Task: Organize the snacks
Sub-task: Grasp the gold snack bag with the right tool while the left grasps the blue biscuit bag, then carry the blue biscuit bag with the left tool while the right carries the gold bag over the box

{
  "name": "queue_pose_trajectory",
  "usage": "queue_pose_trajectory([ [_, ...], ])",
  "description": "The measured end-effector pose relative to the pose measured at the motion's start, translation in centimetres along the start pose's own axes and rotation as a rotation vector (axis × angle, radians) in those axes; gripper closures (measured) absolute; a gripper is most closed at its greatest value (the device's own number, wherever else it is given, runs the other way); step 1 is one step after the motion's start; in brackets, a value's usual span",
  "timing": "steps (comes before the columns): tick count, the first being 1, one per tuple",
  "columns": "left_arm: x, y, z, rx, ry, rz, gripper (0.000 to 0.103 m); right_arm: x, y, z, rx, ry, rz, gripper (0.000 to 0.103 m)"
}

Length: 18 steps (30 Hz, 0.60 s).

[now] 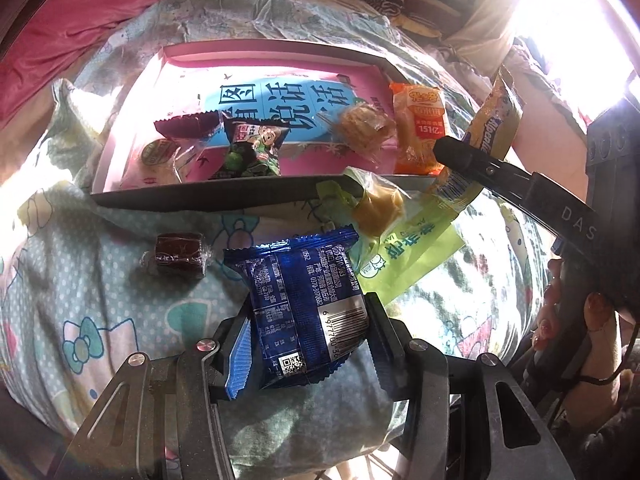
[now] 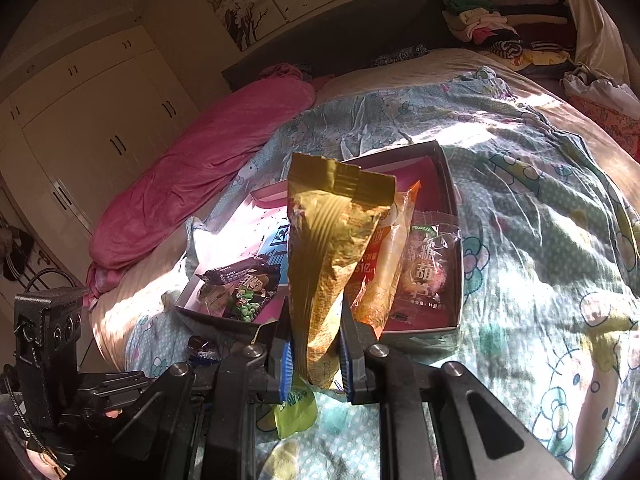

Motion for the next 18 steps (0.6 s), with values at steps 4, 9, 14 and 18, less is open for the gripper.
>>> queue_pose_trajectory([
  [4, 0.7, 1.4, 0.4, -0.033, 0.011, 0.005, 0.051, 0.4, 0.3, 0.3, -0.011, 0.017, 0.006, 0.084],
  [9, 1.2, 2.2, 1.1, -0.055, 0.026, 0.017, 0.051, 0.9, 0.6, 0.6, -0.032, 0.030, 0.021, 0.084],
  [14, 1.5, 2.9, 1.5, -0.077, 0.031, 0.023, 0.051, 1.2, 1.0, 1.0, -0.056, 0.040, 0.025, 0.084],
  [18, 1.5, 3.3, 1.8, -0.094, 0.021, 0.043, 0.051, 1.0, 1.2, 1.2, -0.064, 0.024, 0.033, 0.084],
])
Point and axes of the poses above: each gripper's, at about its wrist camera, not at the fingertips, and y roughly against the way its jaws point, x to its left, z to its top, the point moved 8 cm from there along -y, roughly the way its jaws point, and after that the axes turned 14 degrees about z, right-handed, at the moved point
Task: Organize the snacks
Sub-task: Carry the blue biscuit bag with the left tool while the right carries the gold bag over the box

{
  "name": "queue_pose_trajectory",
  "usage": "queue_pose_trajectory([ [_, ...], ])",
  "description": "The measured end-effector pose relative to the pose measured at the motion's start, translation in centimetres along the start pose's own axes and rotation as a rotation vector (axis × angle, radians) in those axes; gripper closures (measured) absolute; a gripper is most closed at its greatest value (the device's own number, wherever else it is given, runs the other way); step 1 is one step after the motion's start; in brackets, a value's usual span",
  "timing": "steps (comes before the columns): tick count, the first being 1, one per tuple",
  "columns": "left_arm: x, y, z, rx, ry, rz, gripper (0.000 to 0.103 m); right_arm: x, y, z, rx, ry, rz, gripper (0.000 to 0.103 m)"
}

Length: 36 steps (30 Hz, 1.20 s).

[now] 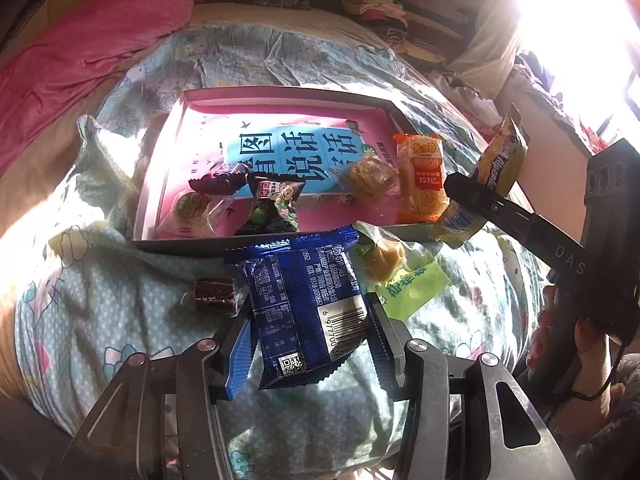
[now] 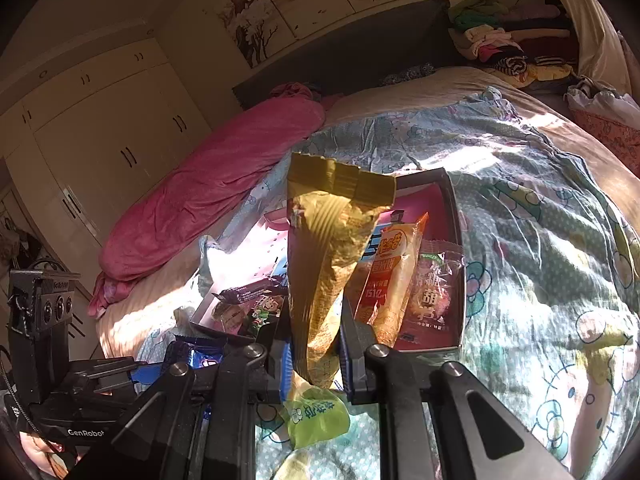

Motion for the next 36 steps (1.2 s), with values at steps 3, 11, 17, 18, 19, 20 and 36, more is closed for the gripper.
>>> queue_pose_trajectory([
  [3, 0.1, 0.2, 0.2, -0.007, 0.001, 0.002, 0.051, -0.1, 0.2, 0.2, -0.010, -0.004, 0.001, 0.084],
  [11, 0.9, 0.5, 0.8, -0.024, 0.020, 0.016, 0.051, 0.1, 0.3, 0.4, -0.020, 0.000, 0.003, 0.084],
  [17, 1.9, 0.4, 1.3, -0.032, 0.047, 0.026, 0.051, 0.2, 0.2, 0.4, -0.020, 0.003, 0.008, 0.084],
  [18, 2.1, 0.4, 1.4, -0.033, 0.052, 0.028, 0.051, 0.2, 0.2, 0.4, -0.020, 0.003, 0.006, 0.084],
  [19, 2.4, 0.4, 1.4, -0.035, 0.057, 0.031, 0.051, 0.2, 0.2, 0.4, -0.020, 0.002, 0.007, 0.084],
  [20, 2.7, 0.3, 1.5, -0.037, 0.062, 0.036, 0.051, 0.2, 0.2, 0.4, -0.021, 0.001, 0.007, 0.084],
  [36, 4.8, -3.2, 4.6, -0.040, 0.117, 0.084, 0.051, 0.2, -1.0, 1.1, -0.035, 0.020, -0.010, 0.084],
])
Point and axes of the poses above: each gripper's, at about its wrist camera, not at the fingertips, and y roughly against the way its jaws point, x to its left, z to its top, the point moved 8 cm from there along -y, roughly the way its jaws point, and after that the axes turned 14 degrees about z, right-handed, at the moved point
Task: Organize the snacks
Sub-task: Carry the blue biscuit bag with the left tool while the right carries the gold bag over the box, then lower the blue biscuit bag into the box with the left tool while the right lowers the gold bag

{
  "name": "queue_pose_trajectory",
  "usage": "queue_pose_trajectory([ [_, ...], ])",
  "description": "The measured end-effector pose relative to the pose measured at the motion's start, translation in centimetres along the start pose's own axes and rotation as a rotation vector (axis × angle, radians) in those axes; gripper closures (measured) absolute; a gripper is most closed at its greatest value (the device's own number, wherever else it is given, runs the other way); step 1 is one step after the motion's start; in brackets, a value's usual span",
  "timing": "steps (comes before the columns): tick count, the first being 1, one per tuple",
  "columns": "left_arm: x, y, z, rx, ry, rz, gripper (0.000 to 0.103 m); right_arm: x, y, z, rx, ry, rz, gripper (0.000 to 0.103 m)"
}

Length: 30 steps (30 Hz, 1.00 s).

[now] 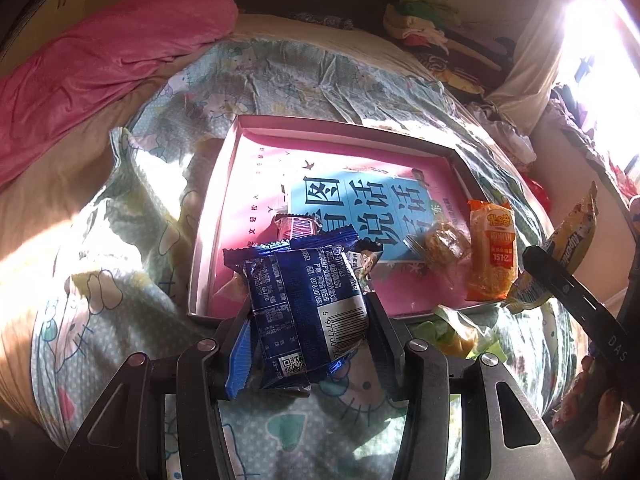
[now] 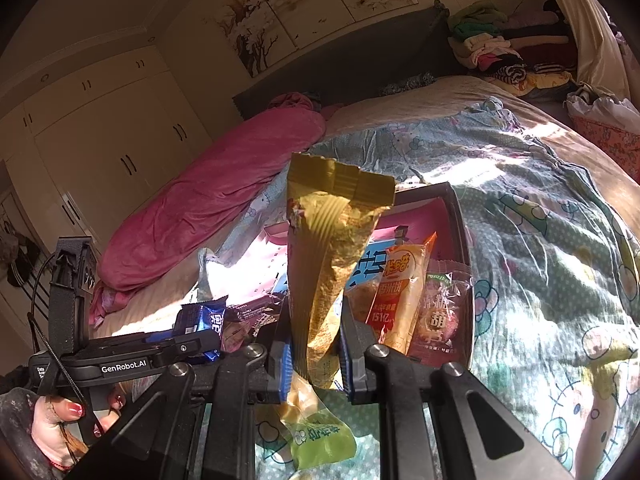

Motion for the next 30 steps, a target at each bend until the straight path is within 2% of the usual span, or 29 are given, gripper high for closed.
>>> queue_pose_trajectory([
  [16, -1.4, -2.5, 1.2, -0.010, -0.021, 0.018, 0.051, 0.0, -2.0, 0.2, 0.028, 0.062, -0.045, 0.084],
  [30, -2.1, -2.8, 1.2, -0.020, -0.051, 0.034, 0.051, -0.1, -6.0, -1.7, 0.149, 0.135, -0.077, 0.084],
])
Point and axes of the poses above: each gripper's, at about its wrist camera, not at the fingertips, and y roughly against the way its jaws point, x to its left, z to its top, the point moved 8 cm from there along -y, roughly the way its jaws point, and after that the axes turned 14 degrees about z, right-handed, at the moved point
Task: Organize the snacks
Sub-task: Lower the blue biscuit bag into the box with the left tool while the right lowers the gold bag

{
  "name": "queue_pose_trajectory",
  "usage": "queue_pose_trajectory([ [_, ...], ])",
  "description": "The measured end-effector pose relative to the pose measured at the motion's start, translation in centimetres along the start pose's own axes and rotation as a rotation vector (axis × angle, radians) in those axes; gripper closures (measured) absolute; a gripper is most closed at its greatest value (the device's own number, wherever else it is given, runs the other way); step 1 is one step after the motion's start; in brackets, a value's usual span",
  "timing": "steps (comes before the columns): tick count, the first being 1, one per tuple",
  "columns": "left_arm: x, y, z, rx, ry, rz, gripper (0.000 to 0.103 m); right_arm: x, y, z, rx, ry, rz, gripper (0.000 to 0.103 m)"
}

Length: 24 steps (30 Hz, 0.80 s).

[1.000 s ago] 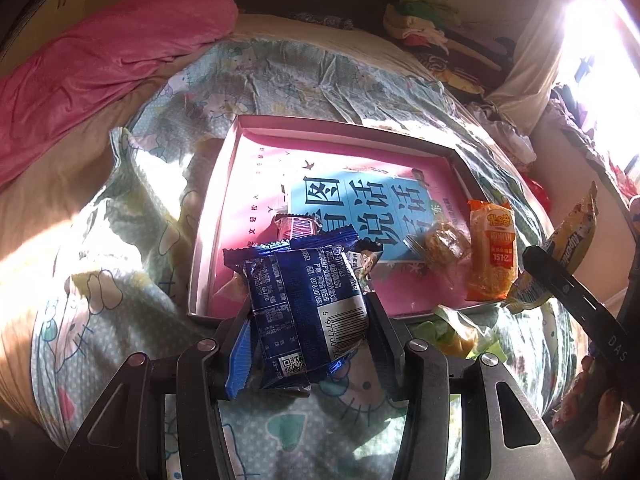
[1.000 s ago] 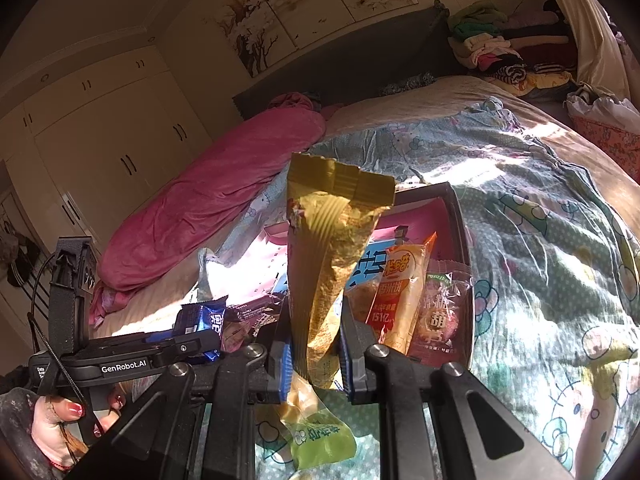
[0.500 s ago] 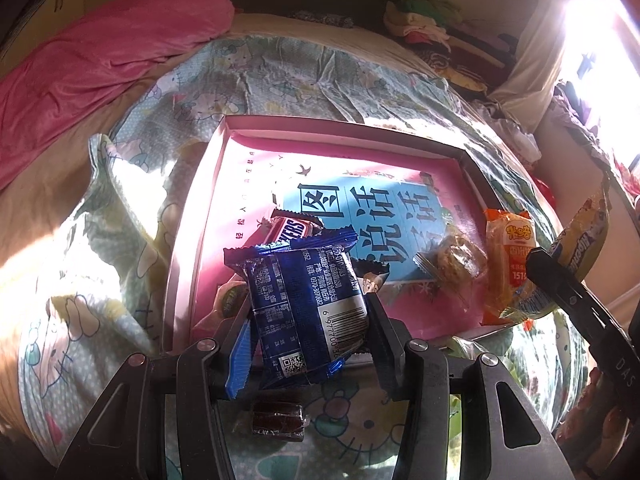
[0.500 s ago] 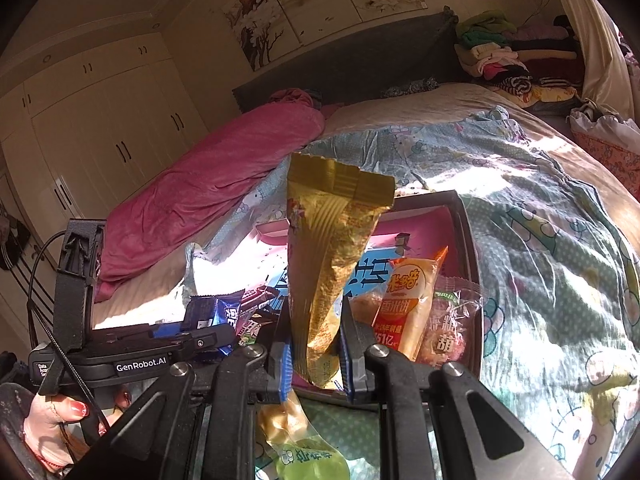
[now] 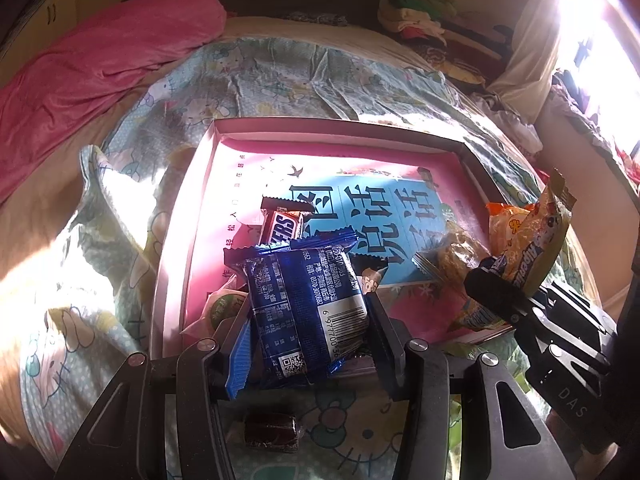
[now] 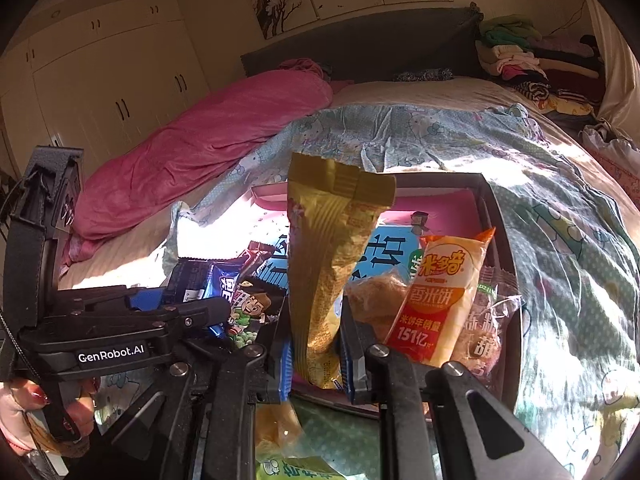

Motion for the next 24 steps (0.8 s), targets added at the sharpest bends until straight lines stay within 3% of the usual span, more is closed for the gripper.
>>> queue_pose_trajectory([
  [24, 1.1, 0.0, -0.2, 0.011, 0.026, 0.011, 0.051, -0.1, 0.3, -0.4, 0.011, -0.016, -0.001, 0.083],
])
Point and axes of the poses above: each gripper's, at about its wrist camera, not at the fingertips, and y roughly against the way its jaws point, x to its left, z to its top, the point moved 8 cm from there along -y, roughly the way its jaws point, and after that the axes turned 14 degrees about z, right-handed, at the moved point
